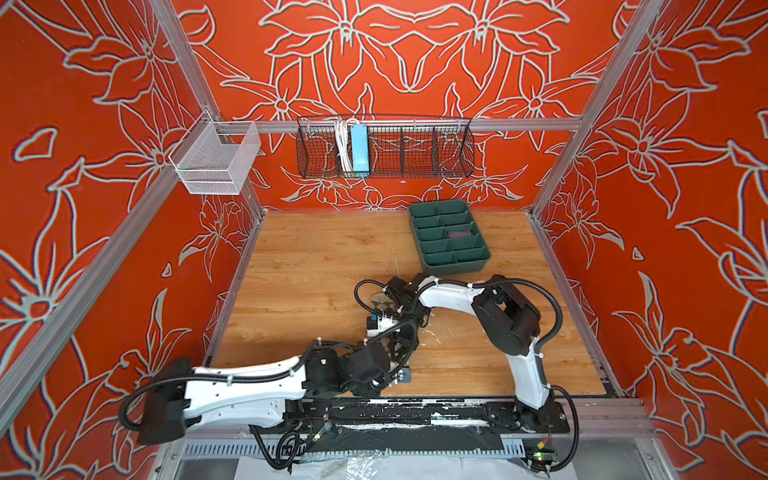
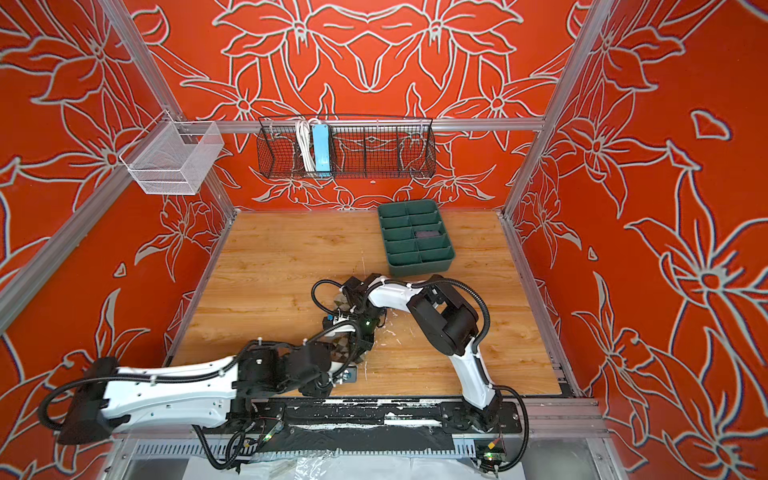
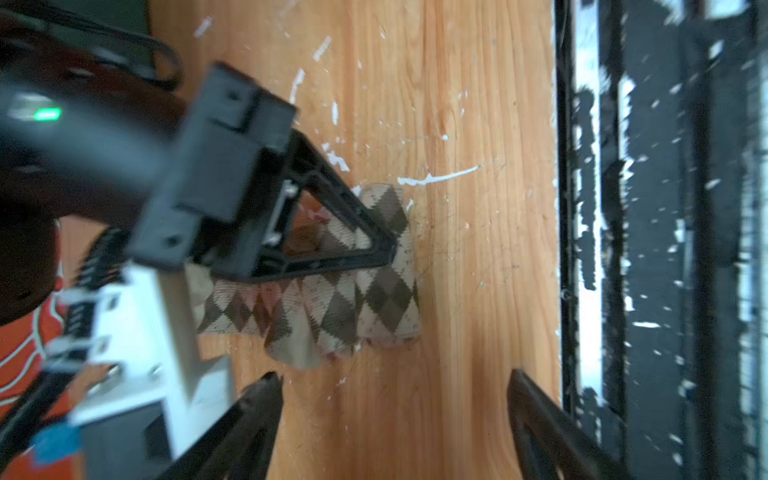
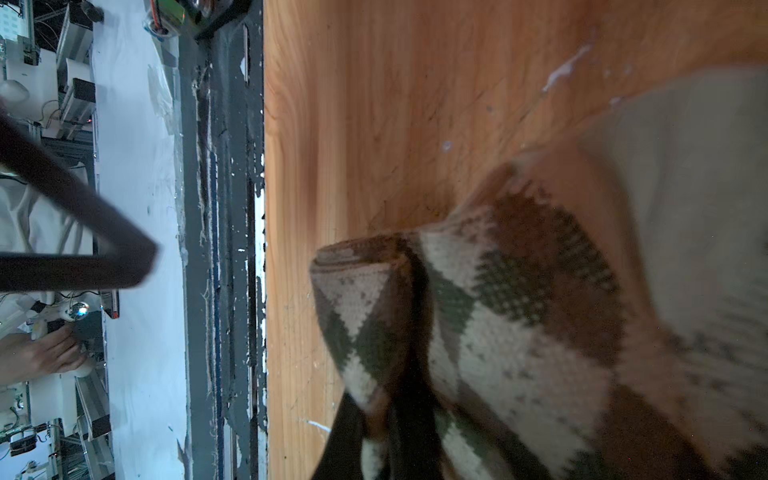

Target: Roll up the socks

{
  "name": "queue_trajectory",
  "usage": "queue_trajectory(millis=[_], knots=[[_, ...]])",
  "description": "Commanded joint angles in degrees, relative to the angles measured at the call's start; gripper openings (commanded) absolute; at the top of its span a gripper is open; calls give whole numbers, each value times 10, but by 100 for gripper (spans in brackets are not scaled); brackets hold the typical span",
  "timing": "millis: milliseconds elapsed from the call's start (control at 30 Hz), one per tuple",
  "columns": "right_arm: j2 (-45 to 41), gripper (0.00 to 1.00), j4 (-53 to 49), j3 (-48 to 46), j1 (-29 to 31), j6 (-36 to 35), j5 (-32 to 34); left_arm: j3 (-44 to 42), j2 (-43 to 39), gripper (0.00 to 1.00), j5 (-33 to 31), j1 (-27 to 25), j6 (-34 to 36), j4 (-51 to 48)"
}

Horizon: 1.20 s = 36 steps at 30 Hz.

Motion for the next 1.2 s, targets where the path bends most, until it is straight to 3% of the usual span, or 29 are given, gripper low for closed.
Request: queue_trajectory(millis=[0, 133, 200, 267, 367, 400, 500, 700, 833, 1033, 1100, 1167], knots=[[17, 8, 6, -8, -2, -19, 28, -23, 74, 78, -103, -12, 4, 129], [16, 8, 0, -8, -4, -25, 25, -35, 144, 69, -133, -12, 14, 201], [10, 8, 3, -13, -4, -29, 27, -34, 182, 59, -144, -12, 6, 210], [-4, 8, 22, -27, -5, -26, 36, -22, 217, 41, -156, -12, -5, 192], [-49, 9, 79, -69, -12, -11, 46, 8, 266, 4, -167, -12, -28, 148], [-68, 9, 101, -87, -15, -6, 48, 12, 276, 0, -168, -13, -35, 139], [-124, 12, 169, -136, -28, 22, 55, 16, 292, 0, -154, -12, -51, 124], [-240, 27, 255, -221, -70, 74, 69, 18, 259, 0, -89, -6, -46, 82], [-348, 31, 330, -279, -105, 151, 151, 22, 220, 0, -15, 19, -41, 43], [-572, 40, 475, -382, -124, 245, 377, 75, 194, 0, 185, 123, -29, -44], [-642, 46, 521, -422, -124, 258, 398, 92, 201, 0, 229, 158, -26, -64], [-707, 49, 554, -465, -124, 254, 361, 109, 208, 0, 271, 193, -23, -84]])
